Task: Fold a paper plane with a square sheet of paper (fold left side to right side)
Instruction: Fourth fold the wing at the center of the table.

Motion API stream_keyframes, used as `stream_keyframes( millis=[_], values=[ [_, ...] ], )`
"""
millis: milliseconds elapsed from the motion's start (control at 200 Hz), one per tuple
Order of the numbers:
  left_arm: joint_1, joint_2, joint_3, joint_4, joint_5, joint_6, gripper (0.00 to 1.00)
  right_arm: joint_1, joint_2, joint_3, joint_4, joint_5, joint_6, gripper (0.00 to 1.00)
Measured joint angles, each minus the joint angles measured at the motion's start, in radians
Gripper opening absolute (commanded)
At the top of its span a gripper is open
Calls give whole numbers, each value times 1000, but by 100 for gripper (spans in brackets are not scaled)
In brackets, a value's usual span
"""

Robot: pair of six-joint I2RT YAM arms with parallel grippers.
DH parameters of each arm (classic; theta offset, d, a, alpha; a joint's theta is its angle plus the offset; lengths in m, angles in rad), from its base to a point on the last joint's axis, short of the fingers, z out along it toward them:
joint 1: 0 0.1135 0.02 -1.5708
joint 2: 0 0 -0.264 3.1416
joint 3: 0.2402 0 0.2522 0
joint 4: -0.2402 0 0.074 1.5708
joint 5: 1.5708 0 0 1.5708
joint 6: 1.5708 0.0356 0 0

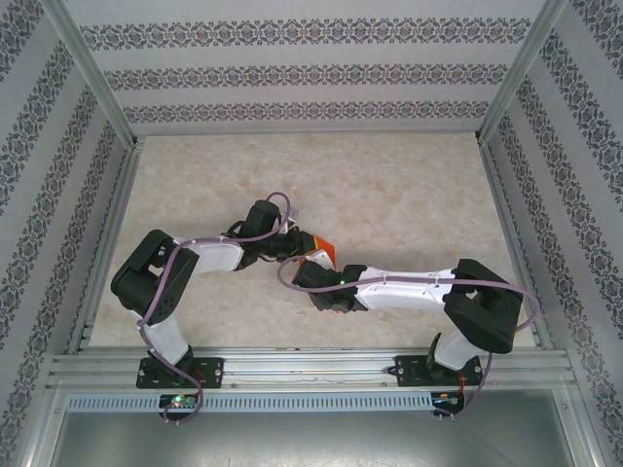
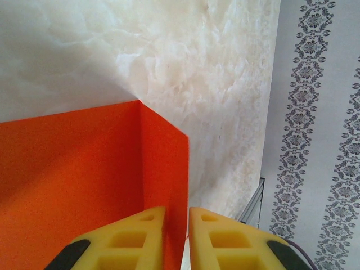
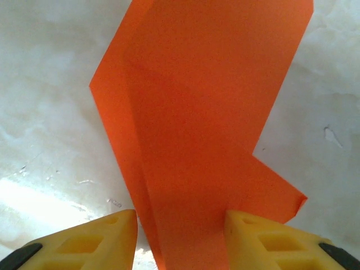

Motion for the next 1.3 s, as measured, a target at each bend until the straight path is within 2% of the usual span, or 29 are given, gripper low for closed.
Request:
stream_keyframes(
  millis=[150,300,714,879,1044,1169,1299],
  values=[
    [0,0,0,0,0,0,18,0,21,15,-17,21,0,41],
    [0,0,0,0,-1,-1,18,0,45,23,-32,24,2,33],
    [3,-65,-6,-10,-35,0,21,0,51,24,-47,24,23,0],
    [27,-131,-53,-22,-35,2,25,0,54,24,-47,23,18,0],
    [105,-229,-119,-73,-34,24,28,-5,36,11,-25,4,13,0],
    [179,-313,-161,-122,-33,48,28,-45,-34,-49,43,-79,-9,0],
    [234,-376,-187,-179,-31,81,29,-124,-107,-126,134,-217,-32,0]
  ],
)
